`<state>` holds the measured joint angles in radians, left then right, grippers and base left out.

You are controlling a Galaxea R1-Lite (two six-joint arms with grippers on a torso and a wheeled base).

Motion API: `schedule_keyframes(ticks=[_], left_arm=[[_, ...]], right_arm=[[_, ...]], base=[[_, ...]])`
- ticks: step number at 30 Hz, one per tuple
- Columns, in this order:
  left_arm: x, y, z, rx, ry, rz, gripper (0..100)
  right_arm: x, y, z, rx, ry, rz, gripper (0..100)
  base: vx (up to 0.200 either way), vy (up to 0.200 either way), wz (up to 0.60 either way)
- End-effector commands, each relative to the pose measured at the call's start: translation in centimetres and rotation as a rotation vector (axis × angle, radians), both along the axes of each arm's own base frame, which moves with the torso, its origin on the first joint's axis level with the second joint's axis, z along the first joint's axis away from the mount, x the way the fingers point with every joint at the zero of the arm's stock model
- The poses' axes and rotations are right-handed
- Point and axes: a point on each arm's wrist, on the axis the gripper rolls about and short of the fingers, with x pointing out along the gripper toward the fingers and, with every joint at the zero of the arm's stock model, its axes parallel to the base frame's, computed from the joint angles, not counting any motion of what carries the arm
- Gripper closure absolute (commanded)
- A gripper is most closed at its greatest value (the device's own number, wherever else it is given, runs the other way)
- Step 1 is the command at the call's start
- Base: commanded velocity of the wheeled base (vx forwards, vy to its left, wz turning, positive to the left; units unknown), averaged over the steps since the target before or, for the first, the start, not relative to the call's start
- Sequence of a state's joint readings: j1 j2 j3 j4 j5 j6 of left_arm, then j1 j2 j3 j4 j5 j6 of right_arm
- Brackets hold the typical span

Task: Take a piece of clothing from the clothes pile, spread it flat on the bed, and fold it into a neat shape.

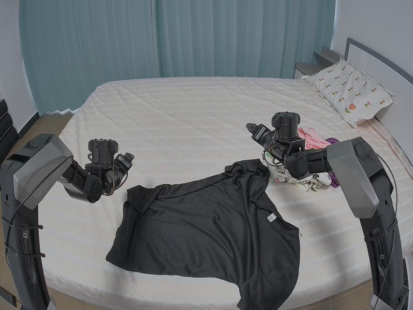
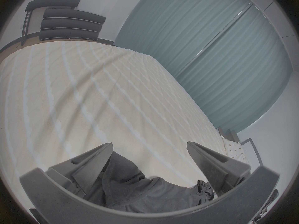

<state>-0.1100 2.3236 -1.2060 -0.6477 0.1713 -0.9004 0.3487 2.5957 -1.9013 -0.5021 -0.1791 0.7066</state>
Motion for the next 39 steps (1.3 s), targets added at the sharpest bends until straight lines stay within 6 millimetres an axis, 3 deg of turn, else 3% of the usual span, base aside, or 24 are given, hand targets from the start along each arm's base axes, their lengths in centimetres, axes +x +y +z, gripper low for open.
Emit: schedule_keyframes(ticks=[1,6,9,10,11,13,14,16,19,23,26,34,39], left_arm=[[-1.4,0.7,0.5,-0.003,0.021,0.006,0],[-4.4,0.8,0.9,-0.026,0.068,-0.048,0],[-7.5,1.0,1.2,-0.052,0.105,-0.091,0],[-7.5,1.0,1.2,-0.052,0.105,-0.091,0],[-9.5,1.1,1.0,-0.073,0.124,-0.128,0],[-11.5,1.2,0.5,-0.095,0.144,-0.163,0],[-11.5,1.2,0.5,-0.095,0.144,-0.163,0],[-14.3,1.3,-0.3,-0.12,0.165,-0.203,0],[-16.3,1.3,-1.0,-0.136,0.161,-0.232,0],[-17.0,1.4,-1.5,-0.182,0.133,-0.23,0],[-17.0,1.4,-2.4,-0.19,0.159,-0.223,0],[-16.8,1.5,-5.1,-0.179,0.247,-0.209,0],[-16.5,1.5,-6.0,-0.168,0.244,-0.208,0]], right_arm=[[-1.4,-1.4,-1.2,-0.034,0.088,-0.003,0],[-4.9,-2.5,-2.2,-0.061,0.199,0.041,0],[-8.2,-3.7,-2.6,-0.061,0.264,0.063,0],[-8.2,-3.7,-2.6,-0.061,0.264,0.063,0],[-10.1,-4.4,-2.9,-0.054,0.294,0.054,0],[-12.0,-5.0,-3.2,-0.013,0.329,0.039,0],[-12.0,-5.0,-3.2,-0.013,0.329,0.039,0],[-14.8,-5.9,-3.7,0.071,0.389,0.004,0],[-17.4,-6.8,-4.6,0.092,0.425,-0.003,0],[-19.9,-7.7,-6.1,0.106,0.435,0.027,0],[-20.7,-7.9,-7.0,0.109,0.428,0.054,0],[-21.2,-8.1,-8.0,0.101,0.465,0.058,0],[-21.3,-8.0,-8.3,0.097,0.474,0.061,0]], base=[[0.0,0.0,0.0],[0.0,0.0,0.0],[0.0,0.0,0.0],[0.0,0.0,0.0],[0.0,0.0,0.0],[0.0,0.0,0.0],[0.0,0.0,0.0],[0.0,0.0,0.0],[0.0,0.0,0.0],[-0.2,0.0,0.0],[-0.2,0.0,0.0],[-0.2,0.0,0.0],[0.0,0.0,0.0]])
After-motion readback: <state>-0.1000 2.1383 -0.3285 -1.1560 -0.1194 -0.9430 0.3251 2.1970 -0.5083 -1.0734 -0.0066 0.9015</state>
